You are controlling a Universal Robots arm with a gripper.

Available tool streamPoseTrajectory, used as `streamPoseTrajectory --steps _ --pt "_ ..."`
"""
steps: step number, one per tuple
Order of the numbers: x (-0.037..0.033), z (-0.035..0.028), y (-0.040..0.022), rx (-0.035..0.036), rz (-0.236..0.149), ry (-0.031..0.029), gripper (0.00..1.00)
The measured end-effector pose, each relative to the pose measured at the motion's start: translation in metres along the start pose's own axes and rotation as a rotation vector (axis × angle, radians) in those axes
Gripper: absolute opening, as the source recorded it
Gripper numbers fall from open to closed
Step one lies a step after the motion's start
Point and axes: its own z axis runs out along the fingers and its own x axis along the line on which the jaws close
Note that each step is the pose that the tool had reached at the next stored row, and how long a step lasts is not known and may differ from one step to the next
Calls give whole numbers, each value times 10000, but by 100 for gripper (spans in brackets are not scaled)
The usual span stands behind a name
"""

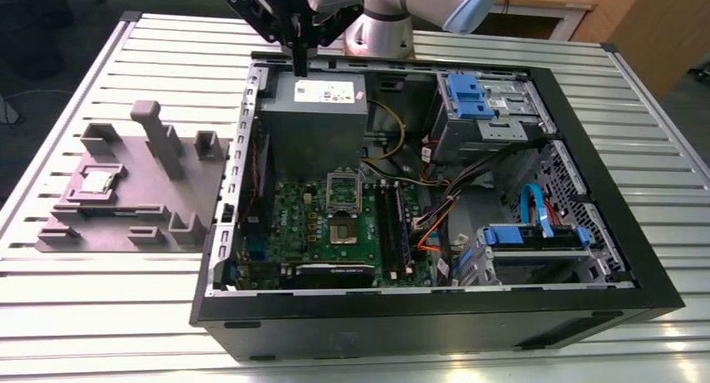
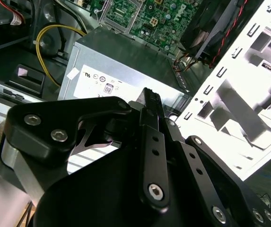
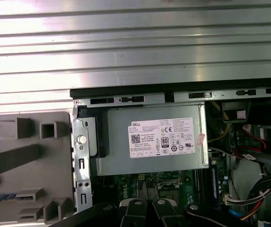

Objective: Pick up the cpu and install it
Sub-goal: 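Reach for the cpu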

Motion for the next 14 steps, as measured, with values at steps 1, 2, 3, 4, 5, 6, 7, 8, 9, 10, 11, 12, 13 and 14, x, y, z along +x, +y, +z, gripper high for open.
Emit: streamPoseTrajectory --steps 1,2,3,4,5,6,7,8,9,10,11,12,13,14 --pt "2 0 0 1 0 0 10" --pt "4 0 0 1 0 0 10" --pt "6 0 -1 0 0 0 10" --pt "10 0 -1 0 0 0 10" --pt "16 -1 -2 1 1 1 10" --pt "25 -1 -2 1 0 0 10" --pt "32 -1 -3 1 0 1 10" --pt "41 -1 -3 0 -1 0 10" --pt "48 -1 -4 0 0 0 10" --pt "55 -1 -4 0 0 0 10" --pt "59 -2 -4 1 0 0 10" --pt "62 -2 -4 1 0 0 10" --pt "64 -2 -5 1 -1 1 10" --pt "68 -2 -5 0 0 1 10"
